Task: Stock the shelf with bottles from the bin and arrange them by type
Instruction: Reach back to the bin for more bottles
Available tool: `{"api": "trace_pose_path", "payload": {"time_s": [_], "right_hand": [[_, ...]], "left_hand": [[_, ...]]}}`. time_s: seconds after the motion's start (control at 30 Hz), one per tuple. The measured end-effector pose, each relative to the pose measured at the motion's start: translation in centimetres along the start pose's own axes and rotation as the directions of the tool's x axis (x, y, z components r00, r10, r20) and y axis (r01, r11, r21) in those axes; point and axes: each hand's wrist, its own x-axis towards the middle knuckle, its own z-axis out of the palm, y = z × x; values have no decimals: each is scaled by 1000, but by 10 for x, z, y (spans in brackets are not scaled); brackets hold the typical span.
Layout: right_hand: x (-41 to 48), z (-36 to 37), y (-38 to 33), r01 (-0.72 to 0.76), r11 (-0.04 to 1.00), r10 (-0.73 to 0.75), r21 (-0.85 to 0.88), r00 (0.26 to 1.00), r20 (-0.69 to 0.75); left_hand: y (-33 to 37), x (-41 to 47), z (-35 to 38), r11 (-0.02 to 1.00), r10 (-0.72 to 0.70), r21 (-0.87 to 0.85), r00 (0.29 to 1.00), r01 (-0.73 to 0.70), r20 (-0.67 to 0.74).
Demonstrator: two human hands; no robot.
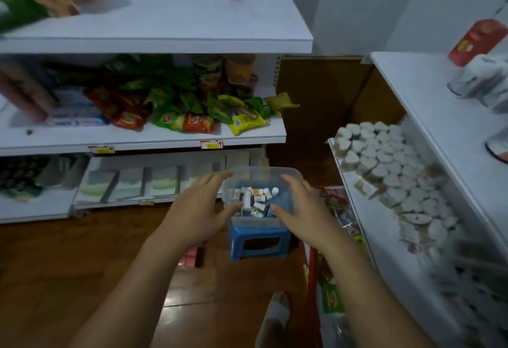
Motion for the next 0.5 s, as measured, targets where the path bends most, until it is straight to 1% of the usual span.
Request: {"api": "trace_pose_path", "payload": {"time_s": [0.1, 0.27, 0.4, 0.5], "right_hand": [[50, 5, 35, -37, 998, 34, 45, 998, 54], [117, 33, 88, -169, 978, 148, 125, 976, 161], [165, 77, 120, -310, 934, 263, 176, 933, 245], [209, 117, 138, -431, 866, 354, 254, 886, 300]], "left_hand": [[-8, 40, 31, 996, -87, -2, 993, 87, 80], [-24, 99, 99, 986, -148, -40, 966, 160, 213], [-57, 155, 167, 967, -217, -55, 913, 251, 347], [-91, 208, 225, 968, -201, -54, 887, 245, 417]]}}
